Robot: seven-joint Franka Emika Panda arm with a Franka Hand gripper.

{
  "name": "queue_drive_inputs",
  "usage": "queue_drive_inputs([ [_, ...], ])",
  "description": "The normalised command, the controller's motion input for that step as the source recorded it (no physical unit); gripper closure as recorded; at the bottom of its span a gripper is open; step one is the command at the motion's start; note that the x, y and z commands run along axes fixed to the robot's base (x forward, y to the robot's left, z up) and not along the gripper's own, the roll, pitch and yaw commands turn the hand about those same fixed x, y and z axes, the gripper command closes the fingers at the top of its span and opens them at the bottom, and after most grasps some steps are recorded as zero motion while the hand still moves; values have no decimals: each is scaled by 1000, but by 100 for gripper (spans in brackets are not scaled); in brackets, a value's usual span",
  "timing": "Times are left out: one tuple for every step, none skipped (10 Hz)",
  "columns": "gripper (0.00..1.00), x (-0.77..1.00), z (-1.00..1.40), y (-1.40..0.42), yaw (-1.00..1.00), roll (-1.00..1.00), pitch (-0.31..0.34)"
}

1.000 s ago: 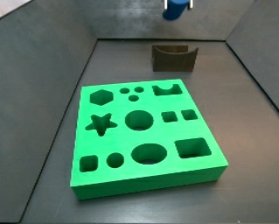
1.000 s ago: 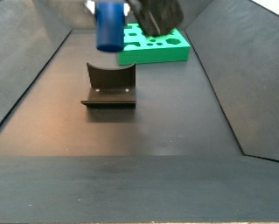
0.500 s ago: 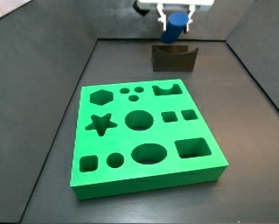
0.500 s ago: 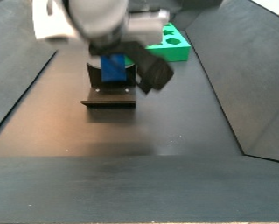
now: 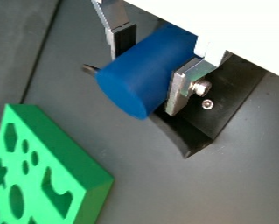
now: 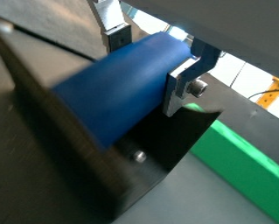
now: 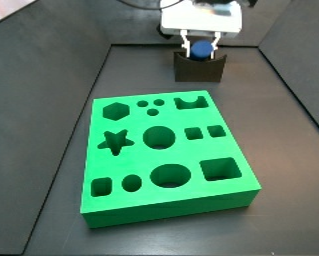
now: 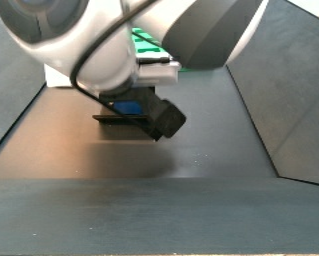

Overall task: Pick up the oval object. Move up. Place the oval object on the fixture. Regrasp the oval object. Move to above the board. Insert the oval object.
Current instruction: Place the oval object on the fixture, then regrasp the oval object.

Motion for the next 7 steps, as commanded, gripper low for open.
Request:
queue_drive_inputs([
  [100, 92, -197, 67, -123, -155, -64],
  [100, 0, -167, -500, 0, 0, 0],
  [0, 0, 0, 0, 0, 0, 0],
  [0, 0, 1000, 0, 59, -9, 81],
  [0, -11, 1000, -3, 60, -6, 92],
  [0, -22, 1000, -1, 49, 9, 99],
  [0, -30, 1000, -5, 14, 39, 104],
])
